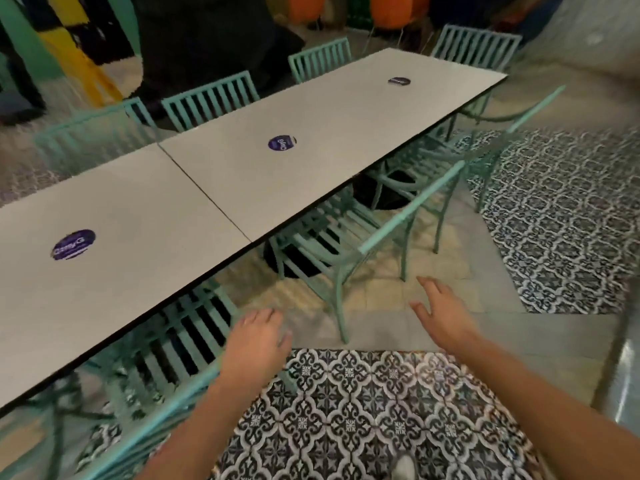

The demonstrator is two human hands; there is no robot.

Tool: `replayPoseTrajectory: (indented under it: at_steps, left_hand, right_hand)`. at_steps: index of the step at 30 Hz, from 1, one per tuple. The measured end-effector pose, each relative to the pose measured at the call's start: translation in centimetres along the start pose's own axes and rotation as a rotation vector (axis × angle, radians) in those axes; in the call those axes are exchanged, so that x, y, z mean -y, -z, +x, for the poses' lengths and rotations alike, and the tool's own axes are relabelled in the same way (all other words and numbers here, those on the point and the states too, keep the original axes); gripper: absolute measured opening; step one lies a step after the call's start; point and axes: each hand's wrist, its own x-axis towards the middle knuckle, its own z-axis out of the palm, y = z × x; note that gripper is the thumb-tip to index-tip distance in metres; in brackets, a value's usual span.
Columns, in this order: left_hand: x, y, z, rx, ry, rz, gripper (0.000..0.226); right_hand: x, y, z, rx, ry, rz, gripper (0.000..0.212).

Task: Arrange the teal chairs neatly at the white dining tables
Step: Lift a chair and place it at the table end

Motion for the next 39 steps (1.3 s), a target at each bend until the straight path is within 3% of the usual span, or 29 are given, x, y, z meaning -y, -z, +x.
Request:
replayPoseTrajectory:
  at_steps: [6,11,23,28,32,36,39]
  left_hand:
    - [-12.6,2.7,11.2,-0.118,-0.206,0.007,0.043]
    - [-19.2,2.2,19.5,-0.060,-0.253,0.028,0.048]
    - [-22.9,-5.1,35.4,0.059,-0.157,0.061,0.049]
    - [-23.7,-5.8,36.3,0.178,-0.039,0.022,0.051]
    - [-24.4,-7.0,35.7,0.278,0.187,-0.059,0.048]
    - [-24.1,-8.2,34.0,0.234,0.430,-0.170,0.037]
    - [-24.2,-8.5,33.7,0.221,0.490,-0.141,0.035]
  right_hand:
    - [-7.5,7.1,5.4,-0.075,0.052,0.001,0.054]
    - [-12.5,10.0,10.7,-0.096,0.117,-0.086,0.055]
    - [-15.4,10.2,31.1,0.114,0.389,-0.198,0.057]
    - [-15.9,9.3,36.1,0.236,0.500,-0.268,0.057]
    - [-18.3,8.5,40.1,0.295,0.499,-0.357,0.056]
    - [-19.9,8.4,43.2,0.304,0.495,-0.369,0.055]
    - [-19.7,8.2,44.8,0.339,0.557,-0.376,0.051]
